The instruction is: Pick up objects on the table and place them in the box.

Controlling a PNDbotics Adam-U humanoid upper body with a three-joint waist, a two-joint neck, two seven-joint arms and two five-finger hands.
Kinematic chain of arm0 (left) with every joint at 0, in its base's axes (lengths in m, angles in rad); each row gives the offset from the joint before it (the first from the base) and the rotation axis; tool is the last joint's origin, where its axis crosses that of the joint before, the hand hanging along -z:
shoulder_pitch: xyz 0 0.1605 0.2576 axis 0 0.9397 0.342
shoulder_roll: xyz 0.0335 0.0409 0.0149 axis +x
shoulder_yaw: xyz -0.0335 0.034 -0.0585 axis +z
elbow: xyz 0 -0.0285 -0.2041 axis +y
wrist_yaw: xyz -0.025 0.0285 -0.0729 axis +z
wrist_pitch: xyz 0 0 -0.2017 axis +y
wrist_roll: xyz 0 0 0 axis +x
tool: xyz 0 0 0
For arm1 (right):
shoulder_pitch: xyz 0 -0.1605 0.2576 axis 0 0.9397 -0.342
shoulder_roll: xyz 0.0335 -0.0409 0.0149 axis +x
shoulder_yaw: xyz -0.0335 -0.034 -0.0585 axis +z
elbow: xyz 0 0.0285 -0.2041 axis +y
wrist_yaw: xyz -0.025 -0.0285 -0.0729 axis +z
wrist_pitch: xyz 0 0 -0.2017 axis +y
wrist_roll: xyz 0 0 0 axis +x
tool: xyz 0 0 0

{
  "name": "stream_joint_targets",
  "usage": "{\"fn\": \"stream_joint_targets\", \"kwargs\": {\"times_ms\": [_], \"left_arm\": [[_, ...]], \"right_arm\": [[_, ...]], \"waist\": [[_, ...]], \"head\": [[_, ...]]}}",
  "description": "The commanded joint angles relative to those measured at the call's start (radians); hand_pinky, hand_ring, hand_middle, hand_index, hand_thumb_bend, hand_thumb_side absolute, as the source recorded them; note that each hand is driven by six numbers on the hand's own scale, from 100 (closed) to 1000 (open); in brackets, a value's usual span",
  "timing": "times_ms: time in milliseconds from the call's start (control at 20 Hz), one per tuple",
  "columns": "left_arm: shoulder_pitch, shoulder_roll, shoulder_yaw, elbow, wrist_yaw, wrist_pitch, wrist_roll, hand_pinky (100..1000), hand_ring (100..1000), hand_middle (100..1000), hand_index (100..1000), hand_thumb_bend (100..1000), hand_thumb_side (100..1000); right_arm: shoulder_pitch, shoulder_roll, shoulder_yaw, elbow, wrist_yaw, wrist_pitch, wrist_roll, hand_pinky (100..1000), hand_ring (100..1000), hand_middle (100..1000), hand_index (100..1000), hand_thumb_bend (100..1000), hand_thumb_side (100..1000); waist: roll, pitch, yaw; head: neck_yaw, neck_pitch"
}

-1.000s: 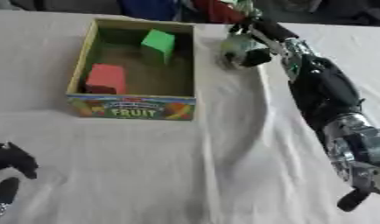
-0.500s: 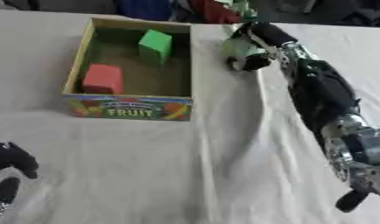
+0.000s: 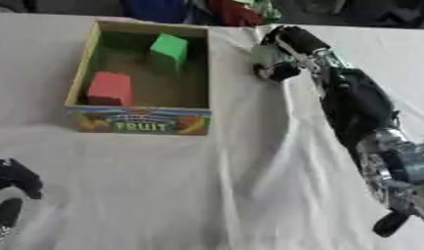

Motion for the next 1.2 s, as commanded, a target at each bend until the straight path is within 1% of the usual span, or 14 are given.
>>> {"fn": "stream_joint_targets", "kwargs": {"times_ms": [50, 200, 300, 450, 550, 600, 650, 700, 800, 950, 1200], "left_arm": [[-0.009, 0.008, -0.001, -0.008, 0.003, 0.002, 0.001, 589, 573, 587, 742, 100, 373], [-0.007, 0.010, 0.000, -0.006, 0.004, 0.002, 0.002, 589, 574, 587, 742, 100, 373], [-0.005, 0.011, 0.001, -0.005, 0.004, 0.003, 0.003, 589, 574, 587, 742, 100, 373], [-0.003, 0.012, 0.001, -0.004, 0.006, 0.003, 0.003, 589, 574, 587, 742, 100, 374], [-0.001, 0.013, 0.002, -0.004, 0.007, 0.003, 0.004, 589, 574, 587, 741, 100, 375], [0.000, 0.014, 0.002, -0.003, 0.007, 0.004, 0.004, 589, 574, 587, 741, 100, 375], [0.001, 0.013, 0.002, -0.002, 0.007, 0.004, 0.004, 589, 574, 587, 741, 100, 375], [0.002, 0.014, 0.002, -0.002, 0.006, 0.004, 0.004, 589, 574, 587, 741, 100, 375], [0.002, 0.014, 0.001, -0.002, 0.007, 0.004, 0.002, 589, 574, 587, 741, 100, 376], [0.002, 0.014, -0.002, -0.001, 0.009, 0.004, 0.000, 589, 575, 588, 741, 100, 377], [0.000, 0.014, -0.008, -0.002, 0.017, 0.004, -0.004, 589, 575, 588, 741, 100, 377]], "right_arm": [[-0.015, -0.012, 0.004, -0.048, -0.032, -0.034, 0.000, 260, 320, 343, 468, 174, 320], [-0.018, -0.004, 0.011, -0.100, -0.072, -0.076, 0.025, 246, 308, 329, 453, 151, 286], [-0.019, 0.002, 0.018, -0.134, -0.107, -0.103, 0.049, 243, 306, 327, 452, 151, 280], [-0.022, 0.007, 0.028, -0.183, -0.159, -0.131, 0.087, 241, 304, 324, 449, 150, 264], [-0.029, 0.012, 0.034, -0.212, -0.201, -0.148, 0.110, 237, 300, 319, 443, 131, 234], [-0.032, 0.015, 0.037, -0.224, -0.224, -0.156, 0.123, 236, 299, 319, 442, 107, 271], [-0.037, 0.020, 0.042, -0.239, -0.250, -0.166, 0.138, 236, 298, 318, 441, 124, 215], [-0.042, 0.024, 0.048, -0.253, -0.274, -0.174, 0.153, 235, 297, 315, 436, 112, 199], [-0.056, 0.040, 0.060, -0.277, -0.326, -0.188, 0.191, 234, 294, 311, 427, 100, 176], [-0.081, 0.075, 0.080, -0.308, -0.396, -0.204, 0.257, 235, 295, 312, 427, 100, 165], [-0.117, 0.142, 0.111, -0.340, -0.464, -0.224, 0.356, 244, 302, 317, 432, 100, 167]], "waist": [[0.006, -0.027, -0.010], [0.007, -0.033, -0.028], [0.007, -0.038, -0.038], [0.006, -0.045, -0.046], [0.005, -0.049, -0.049], [0.004, -0.050, -0.051], [0.003, -0.051, -0.052], [0.002, -0.052, -0.053], [0.002, -0.054, -0.054], [0.003, -0.057, -0.053], [0.004, -0.065, -0.042]], "head": [[0.000, -0.006], [-0.001, -0.004], [0.000, -0.004], [0.002, -0.005], [0.002, -0.005], [0.002, -0.006], [0.001, -0.006], [0.000, -0.006], [-0.003, -0.004], [-0.011, -0.003], [-0.028, -0.003]]}}
